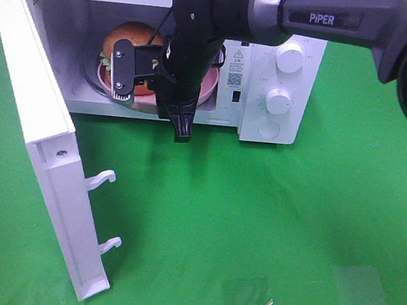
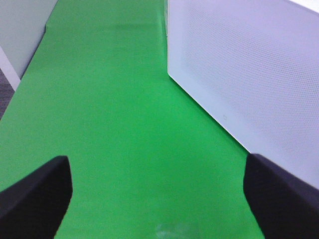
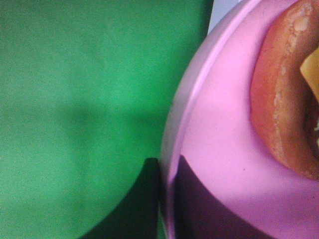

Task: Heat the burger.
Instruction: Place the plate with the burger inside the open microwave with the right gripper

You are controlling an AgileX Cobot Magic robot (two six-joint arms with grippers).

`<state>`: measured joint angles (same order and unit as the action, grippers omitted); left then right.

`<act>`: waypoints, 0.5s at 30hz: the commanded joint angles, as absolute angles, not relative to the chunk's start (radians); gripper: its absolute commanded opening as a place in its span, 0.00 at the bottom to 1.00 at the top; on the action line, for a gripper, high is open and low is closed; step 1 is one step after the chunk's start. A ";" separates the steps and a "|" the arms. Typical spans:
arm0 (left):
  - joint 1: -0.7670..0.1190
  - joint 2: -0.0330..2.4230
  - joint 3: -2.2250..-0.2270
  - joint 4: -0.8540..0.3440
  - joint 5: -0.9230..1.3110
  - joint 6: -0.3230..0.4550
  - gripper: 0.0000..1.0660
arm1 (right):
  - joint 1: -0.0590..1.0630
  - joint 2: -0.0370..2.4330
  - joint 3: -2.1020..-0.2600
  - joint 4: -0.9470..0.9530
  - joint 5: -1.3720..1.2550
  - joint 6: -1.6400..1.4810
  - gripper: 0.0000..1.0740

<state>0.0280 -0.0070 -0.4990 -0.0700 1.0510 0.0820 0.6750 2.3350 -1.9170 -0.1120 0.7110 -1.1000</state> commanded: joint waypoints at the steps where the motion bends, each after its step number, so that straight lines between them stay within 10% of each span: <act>1: 0.032 -0.028 -0.496 -0.079 1.035 0.084 0.81 | 0.666 2.342 -1.963 -0.142 0.699 -1.073 0.02; 15: 0.032 -0.028 -0.496 -0.079 1.035 0.084 0.81 | 0.666 2.415 -2.053 -0.139 0.705 -1.096 0.02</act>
